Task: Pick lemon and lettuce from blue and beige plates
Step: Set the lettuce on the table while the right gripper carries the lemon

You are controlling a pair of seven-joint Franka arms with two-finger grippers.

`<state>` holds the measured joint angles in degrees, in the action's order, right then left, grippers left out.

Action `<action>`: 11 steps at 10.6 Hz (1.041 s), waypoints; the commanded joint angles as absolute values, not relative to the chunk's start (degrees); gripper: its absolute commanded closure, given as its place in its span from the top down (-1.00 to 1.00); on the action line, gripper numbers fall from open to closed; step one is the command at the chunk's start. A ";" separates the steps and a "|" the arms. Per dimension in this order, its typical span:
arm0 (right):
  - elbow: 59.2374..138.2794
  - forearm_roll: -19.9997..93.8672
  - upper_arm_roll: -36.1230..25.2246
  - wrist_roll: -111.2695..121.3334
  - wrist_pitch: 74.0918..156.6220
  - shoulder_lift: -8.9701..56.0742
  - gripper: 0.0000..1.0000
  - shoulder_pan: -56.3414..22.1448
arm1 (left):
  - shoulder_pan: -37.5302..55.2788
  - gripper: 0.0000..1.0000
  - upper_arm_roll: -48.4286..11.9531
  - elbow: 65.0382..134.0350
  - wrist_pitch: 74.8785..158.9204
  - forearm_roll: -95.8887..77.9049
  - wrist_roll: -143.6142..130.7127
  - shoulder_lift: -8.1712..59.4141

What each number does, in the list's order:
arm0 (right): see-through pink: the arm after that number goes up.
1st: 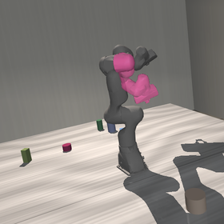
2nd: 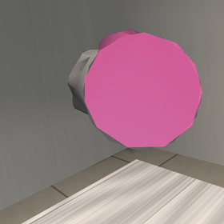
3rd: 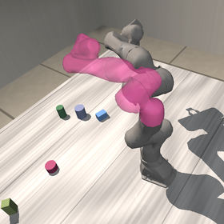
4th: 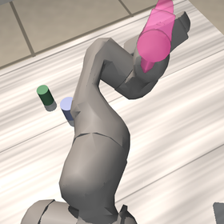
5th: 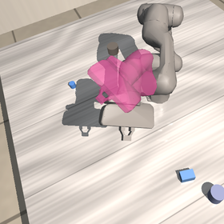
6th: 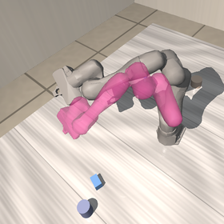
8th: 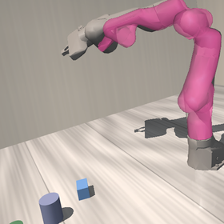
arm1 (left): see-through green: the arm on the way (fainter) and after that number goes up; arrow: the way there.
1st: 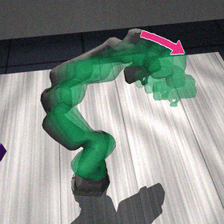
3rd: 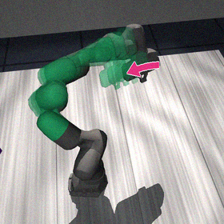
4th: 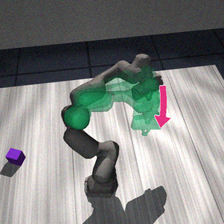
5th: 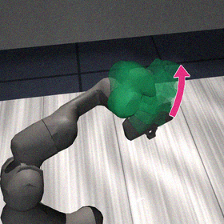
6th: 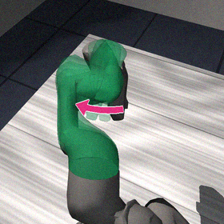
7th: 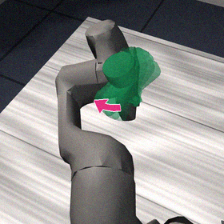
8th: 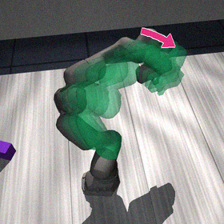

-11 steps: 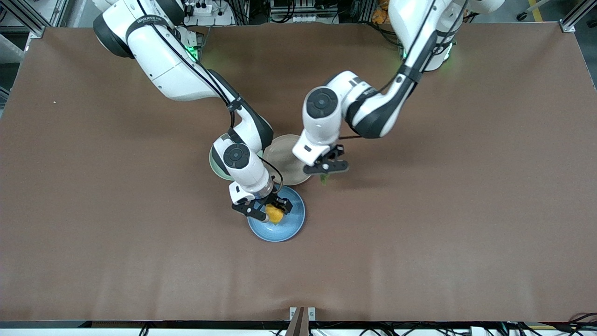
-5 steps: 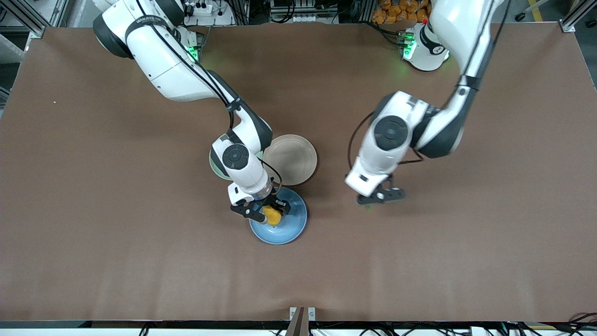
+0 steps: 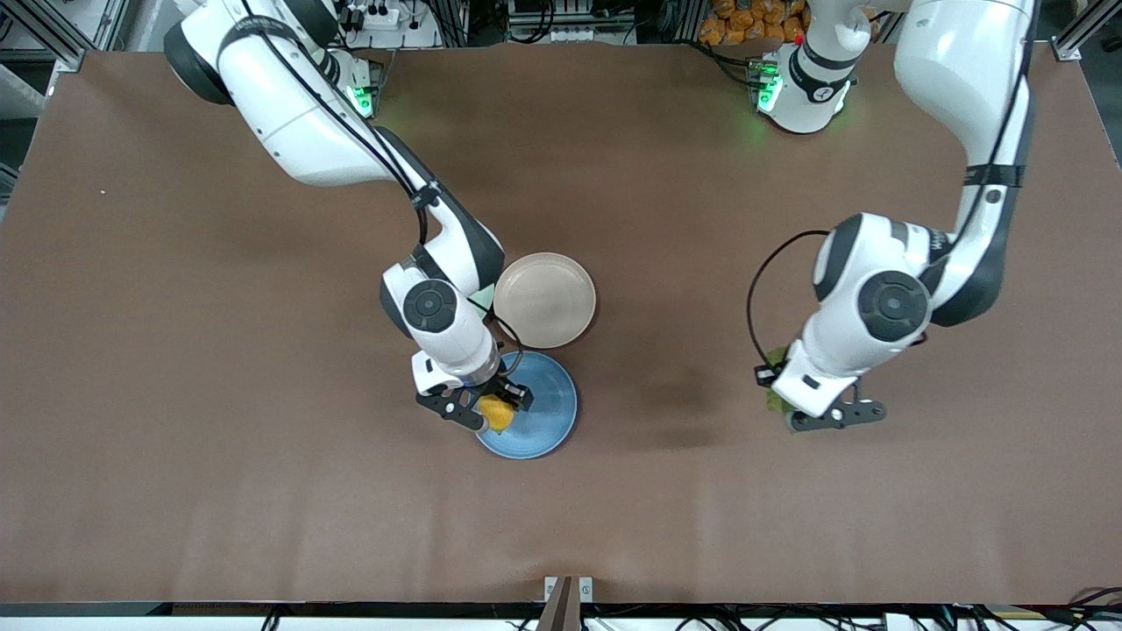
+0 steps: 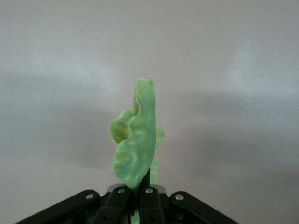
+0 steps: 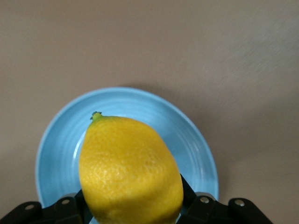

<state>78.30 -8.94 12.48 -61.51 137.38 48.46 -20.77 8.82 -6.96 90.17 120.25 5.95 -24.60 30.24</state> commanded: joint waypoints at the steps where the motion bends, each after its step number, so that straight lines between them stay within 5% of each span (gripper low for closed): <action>1: 79.37 -9.40 17.29 -59.61 132.47 43.87 -0.41 -14.44 | 6.43 -1.00 -7.65 90.70 121.38 4.58 -21.54 30.24; 4: 79.89 -6.62 18.63 -49.88 124.30 38.52 -0.41 -8.28 | 6.42 -1.00 -7.65 90.97 121.20 3.69 -21.45 30.23; 5: 80.68 -4.33 18.37 -44.70 121.75 36.23 -0.41 -6.70 | 6.42 -0.40 -7.65 91.14 121.03 3.60 -21.53 30.23; 6: 81.90 -3.87 18.28 -40.39 118.25 34.12 -0.41 -4.85 | 6.50 0.99 -7.65 91.49 120.94 3.69 -21.10 30.32; 11: 84.64 -3.87 13.63 -24.54 103.73 26.12 -0.39 -1.32 | 5.45 1.00 -7.65 95.86 115.93 3.60 -23.20 24.99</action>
<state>81.22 -5.07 14.79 -27.93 105.32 30.44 -1.59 6.09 -7.45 91.06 116.75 4.80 -22.71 29.72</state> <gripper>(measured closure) 0.330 0.172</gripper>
